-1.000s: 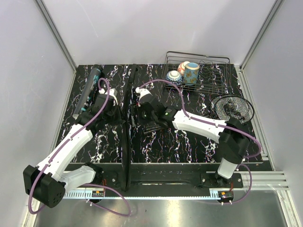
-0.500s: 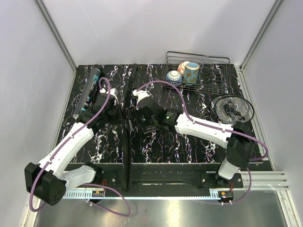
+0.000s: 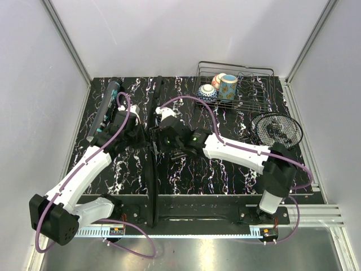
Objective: Pack up the badminton gear
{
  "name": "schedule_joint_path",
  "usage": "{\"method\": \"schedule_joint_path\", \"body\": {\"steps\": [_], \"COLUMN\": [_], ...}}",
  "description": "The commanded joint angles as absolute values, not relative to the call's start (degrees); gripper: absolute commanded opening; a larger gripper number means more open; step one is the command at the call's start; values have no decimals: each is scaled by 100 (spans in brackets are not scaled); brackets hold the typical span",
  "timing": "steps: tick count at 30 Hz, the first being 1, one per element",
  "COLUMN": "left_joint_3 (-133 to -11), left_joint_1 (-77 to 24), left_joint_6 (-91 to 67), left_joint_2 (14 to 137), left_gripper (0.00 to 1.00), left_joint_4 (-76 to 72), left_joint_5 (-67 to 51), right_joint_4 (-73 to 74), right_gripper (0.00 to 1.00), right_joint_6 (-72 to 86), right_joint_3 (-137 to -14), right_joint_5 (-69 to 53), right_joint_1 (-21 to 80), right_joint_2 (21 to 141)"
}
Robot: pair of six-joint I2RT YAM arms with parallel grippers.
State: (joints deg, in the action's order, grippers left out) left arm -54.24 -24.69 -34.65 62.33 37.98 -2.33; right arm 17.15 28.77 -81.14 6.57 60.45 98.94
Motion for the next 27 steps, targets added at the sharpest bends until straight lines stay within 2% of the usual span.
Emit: {"method": "schedule_joint_path", "body": {"steps": [1,7,8,12,13,15,17,19,20,21,24,25,27], "left_joint_3": [-5713,-5660,-5617,-5196,-5142,-5019,-4914,-4852,-4782,-4738,-4614,-4623,-4737], "left_joint_1": [-2443,-2452,-2452,-2443,-2391,-2277,-2084,-1899,-1829,-1706,-1556,-1495,-1485], "left_joint_6": [-3647,-3779,-3788,-3797,-3779,-3736,-3691,-3709,-3718,-3735,-3779,-3805,-3779], "left_joint_2": [6047,5898,5863,5810,5844,5888,5950,6020,6021,6038,6055,6108,6196], "left_gripper": [0,0,0,0,0,0,2,10,15,24,37,44,50], "left_joint_4": [3621,3639,3613,3446,3437,3393,3191,3007,2936,2857,2418,2234,2057], "left_joint_5": [-378,-334,-317,-18,183,150,35,35,35,35,-325,-499,-711], "right_joint_4": [1652,1820,1767,979,828,355,63,-500,-605,-685,-686,-686,-703], "right_gripper": [64,58,54,28,13,0,0,0,0,0,0,0,0], "right_joint_6": [2812,2708,2646,2269,2224,2188,2145,2145,2145,2188,2189,2188,2136], "right_joint_3": [-8464,-8622,-8631,-8298,-8036,-7762,-7340,-7042,-6979,-6952,-6961,-6961,-6970], "right_joint_5": [896,1749,1766,1977,1978,1925,1689,1434,1224,1152,976,949,888], "right_joint_1": [6047,6056,6064,6073,6073,6065,6073,6073,6073,6073,6065,6064,6065], "right_joint_2": [10090,10537,10660,10495,10390,10091,9872,9800,9800,9809,9914,9931,9958]}}
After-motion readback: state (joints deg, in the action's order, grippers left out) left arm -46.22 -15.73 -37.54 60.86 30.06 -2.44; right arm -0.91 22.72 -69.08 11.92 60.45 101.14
